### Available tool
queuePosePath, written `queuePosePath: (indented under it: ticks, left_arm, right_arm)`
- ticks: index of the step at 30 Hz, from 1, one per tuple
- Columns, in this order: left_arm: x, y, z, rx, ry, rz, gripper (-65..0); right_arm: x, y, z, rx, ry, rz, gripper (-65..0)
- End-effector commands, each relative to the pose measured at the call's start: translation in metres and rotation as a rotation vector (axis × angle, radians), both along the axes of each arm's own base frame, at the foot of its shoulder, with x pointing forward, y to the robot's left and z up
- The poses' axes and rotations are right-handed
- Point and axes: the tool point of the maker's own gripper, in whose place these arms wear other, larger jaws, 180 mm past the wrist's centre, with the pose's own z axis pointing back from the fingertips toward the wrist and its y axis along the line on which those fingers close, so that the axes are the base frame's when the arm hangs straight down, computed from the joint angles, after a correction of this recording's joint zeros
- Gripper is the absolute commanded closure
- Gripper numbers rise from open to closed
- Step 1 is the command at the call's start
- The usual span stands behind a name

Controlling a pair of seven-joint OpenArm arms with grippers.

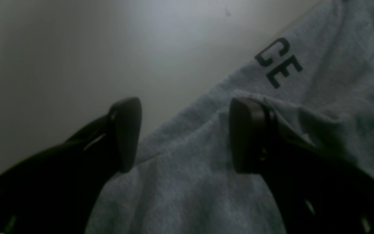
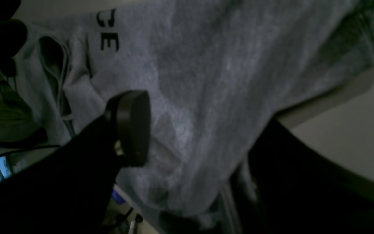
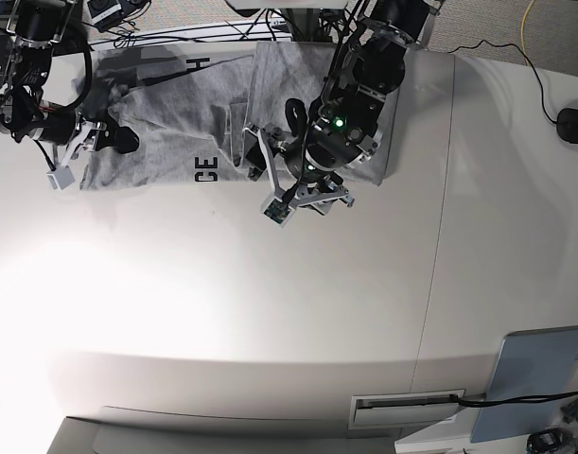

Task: Fold the T-shirt properly
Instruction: 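Lift the collar end with the right gripper and fold it toward the left gripper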

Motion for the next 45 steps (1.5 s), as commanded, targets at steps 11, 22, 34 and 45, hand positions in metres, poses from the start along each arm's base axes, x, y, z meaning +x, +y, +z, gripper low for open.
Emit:
queuePosePath:
  ticks: [11,22,34,45]
  left_arm:
    - [0.007,-0.006,0.015,-0.033,-0.043,0.001,-42.9]
    - [0.007,-0.006,0.015,-0.033,-0.043,0.001,-42.9]
    - [0.007,-0.007,0.015,-0.034,-0.042,0.000,-42.9]
    - [0.003,-0.007,0.012,-0.035,-0.032,0.000,-42.9]
  right_arm:
    - [-0.013,0.002,-0.010,-0.024,0.075,0.024,-35.9]
    - [-0.006,0.010,-0.001,0.034,0.034,0.020,-35.9]
    - [0.007,0.010,0.005,0.042,0.018,0.002,-35.9]
    - [0.011,0.010,0.007,0.048,0.009,-0.001,-35.9]
